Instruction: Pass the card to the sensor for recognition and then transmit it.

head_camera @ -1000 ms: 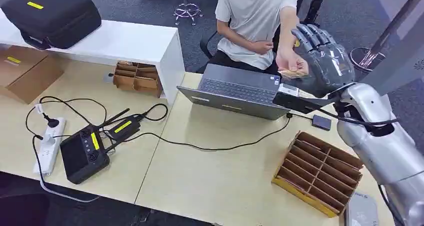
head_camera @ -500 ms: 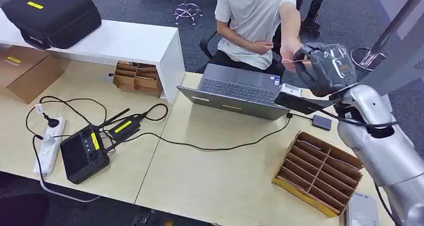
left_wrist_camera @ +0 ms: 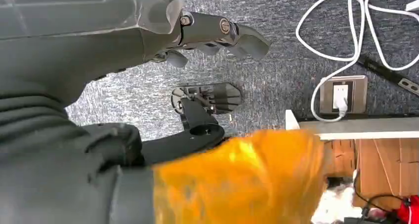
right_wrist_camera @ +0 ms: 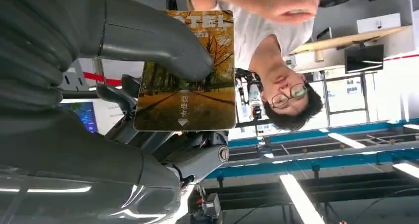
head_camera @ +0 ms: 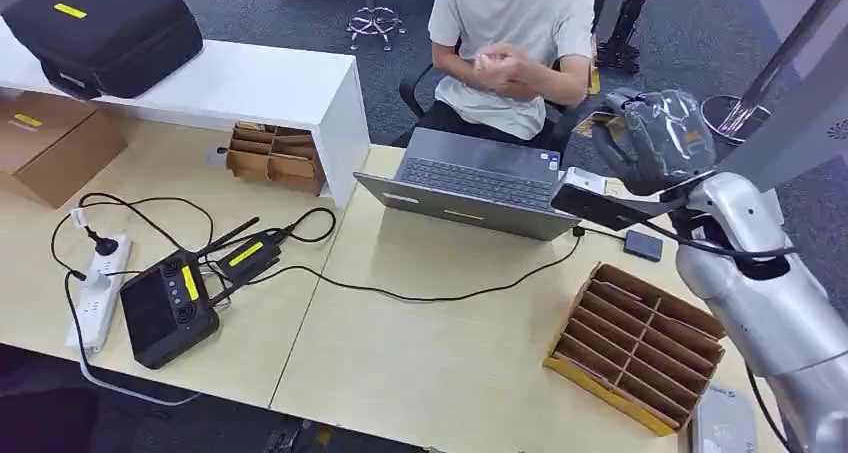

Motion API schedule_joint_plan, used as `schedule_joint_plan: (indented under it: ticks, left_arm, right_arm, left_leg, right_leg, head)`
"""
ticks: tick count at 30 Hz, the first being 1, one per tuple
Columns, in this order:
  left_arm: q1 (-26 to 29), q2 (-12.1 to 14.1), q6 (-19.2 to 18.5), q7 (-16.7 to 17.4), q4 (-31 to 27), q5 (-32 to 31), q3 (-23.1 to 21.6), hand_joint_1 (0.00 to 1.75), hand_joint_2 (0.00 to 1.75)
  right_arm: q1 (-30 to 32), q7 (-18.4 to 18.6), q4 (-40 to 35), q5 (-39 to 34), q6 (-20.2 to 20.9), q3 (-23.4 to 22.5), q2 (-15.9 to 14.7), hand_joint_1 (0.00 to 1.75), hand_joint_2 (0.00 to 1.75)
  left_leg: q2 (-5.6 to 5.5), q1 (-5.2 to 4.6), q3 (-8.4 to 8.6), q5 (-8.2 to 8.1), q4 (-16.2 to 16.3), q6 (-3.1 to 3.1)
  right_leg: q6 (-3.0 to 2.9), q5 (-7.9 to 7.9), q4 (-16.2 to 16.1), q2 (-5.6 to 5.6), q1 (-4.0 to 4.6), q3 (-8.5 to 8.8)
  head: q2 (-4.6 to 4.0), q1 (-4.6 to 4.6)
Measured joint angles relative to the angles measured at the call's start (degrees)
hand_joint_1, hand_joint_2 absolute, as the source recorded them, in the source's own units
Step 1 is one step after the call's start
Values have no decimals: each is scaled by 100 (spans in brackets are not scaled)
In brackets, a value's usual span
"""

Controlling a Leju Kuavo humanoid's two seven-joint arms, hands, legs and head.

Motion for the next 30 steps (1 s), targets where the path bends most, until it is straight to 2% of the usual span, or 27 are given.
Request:
schedule_joint_plan:
  ticks: [5,8,12,15,18,21,22,24,26,30]
  left_arm:
    - [2,0,96,0,0,0,2,0,0]
    - [5,0,175,0,0,4,13,0,0]
    - [45,-2,214,7,0,88,42,0,0]
    - [102,-2,267,35,2,175,122,0,0]
    - [197,0,297,35,4,310,229,0,0]
    - [298,0,326,-2,7,413,354,0,0]
    - [331,2,323,-20,9,433,396,0,0]
    - [391,7,323,-33,11,455,455,0,0]
    - [406,11,319,-33,11,455,492,0,0]
    - [399,7,319,-33,11,455,544,0,0]
  right_arm:
    - [14,0,-4,-18,-2,-4,0,175,175]
    - [112,-35,-70,37,-193,-66,-7,175,175]
    - [540,-205,-337,227,-903,-289,-204,175,175]
    - [1183,-365,-783,282,-1432,-606,-613,175,175]
    - [2141,-549,-1310,249,-1847,-1129,-1189,175,175]
    - [3305,-776,-1850,245,-2118,-1925,-1642,175,175]
    - [3772,-905,-2064,229,-2155,-2316,-1793,175,175]
    - [4404,-1041,-2335,227,-2155,-2906,-1930,175,175]
    - [4766,-1102,-2531,236,-2109,-3332,-2015,175,175]
    - [5152,-1134,-2774,306,-1991,-3784,-2055,175,175]
  left_leg:
    - [0,0,0,0,0,0]
    - [0,0,1,0,1,0]
    - [-6,1,-1,-2,1,1]
    - [-16,3,-2,-9,2,11]
    - [-26,3,-2,-22,2,23]
    - [-38,2,-2,-33,3,25]
    - [-45,1,-7,-35,2,24]
    - [-37,-5,-10,-44,1,24]
    - [-14,-5,-5,-47,1,29]
    - [-7,-4,5,-47,0,29]
  right_leg:
    - [0,0,0,0,0,-1]
    - [0,0,-1,0,0,-4]
    - [0,-1,-5,-7,0,-5]
    - [3,-4,-16,-19,0,3]
    - [10,-11,-25,-30,-1,11]
    - [23,-21,-32,-40,-2,19]
    - [25,-25,-32,-45,-2,22]
    - [26,-27,-32,-36,-4,16]
    - [26,-27,-32,-15,-3,14]
    - [25,-27,-31,-10,-3,16]
  head:
    - [0,0]
    - [0,0]
    - [0,0]
    - [0,0]
    - [0,0]
    - [0,0]
    - [0,2]
    - [0,-2]
    - [0,-2]
    - [0,-2]
